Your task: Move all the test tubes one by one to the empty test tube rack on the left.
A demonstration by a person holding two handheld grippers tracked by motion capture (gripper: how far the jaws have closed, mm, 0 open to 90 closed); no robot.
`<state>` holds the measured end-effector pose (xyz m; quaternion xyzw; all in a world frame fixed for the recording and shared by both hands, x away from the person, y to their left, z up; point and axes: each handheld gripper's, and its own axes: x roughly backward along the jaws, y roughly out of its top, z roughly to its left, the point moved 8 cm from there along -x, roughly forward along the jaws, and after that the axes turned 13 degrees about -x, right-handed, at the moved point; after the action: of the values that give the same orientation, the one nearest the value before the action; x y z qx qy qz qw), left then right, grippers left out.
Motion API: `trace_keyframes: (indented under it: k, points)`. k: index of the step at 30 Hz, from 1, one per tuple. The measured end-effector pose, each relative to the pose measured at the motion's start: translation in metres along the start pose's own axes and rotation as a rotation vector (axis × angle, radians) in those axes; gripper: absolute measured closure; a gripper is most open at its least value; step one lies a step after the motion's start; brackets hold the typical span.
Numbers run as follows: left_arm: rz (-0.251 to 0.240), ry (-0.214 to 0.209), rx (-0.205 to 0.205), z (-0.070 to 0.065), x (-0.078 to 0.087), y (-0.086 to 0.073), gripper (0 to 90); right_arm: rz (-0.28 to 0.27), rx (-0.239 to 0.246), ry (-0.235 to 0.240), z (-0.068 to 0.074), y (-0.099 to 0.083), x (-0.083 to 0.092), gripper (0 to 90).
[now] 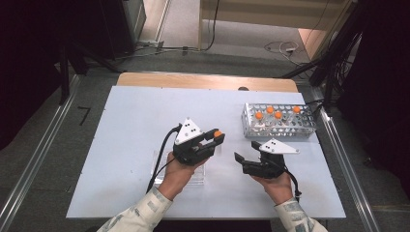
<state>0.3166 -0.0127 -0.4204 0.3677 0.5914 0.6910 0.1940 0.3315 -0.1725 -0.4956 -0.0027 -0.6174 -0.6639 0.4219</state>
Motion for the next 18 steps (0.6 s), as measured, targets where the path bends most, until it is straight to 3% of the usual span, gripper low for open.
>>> trace_keyframes:
  k: [14, 18]
  points:
    - [-0.025, 0.024, 0.002, 0.014, 0.031, 0.007, 69.3, 0.007, -0.009, -0.014, -0.004, -0.001, -0.002, 21.7]
    - [-0.012, 0.041, -0.015, 0.018, 0.038, 0.004, 69.3, 0.008, -0.009, -0.015, -0.004, -0.002, -0.002, 21.7]
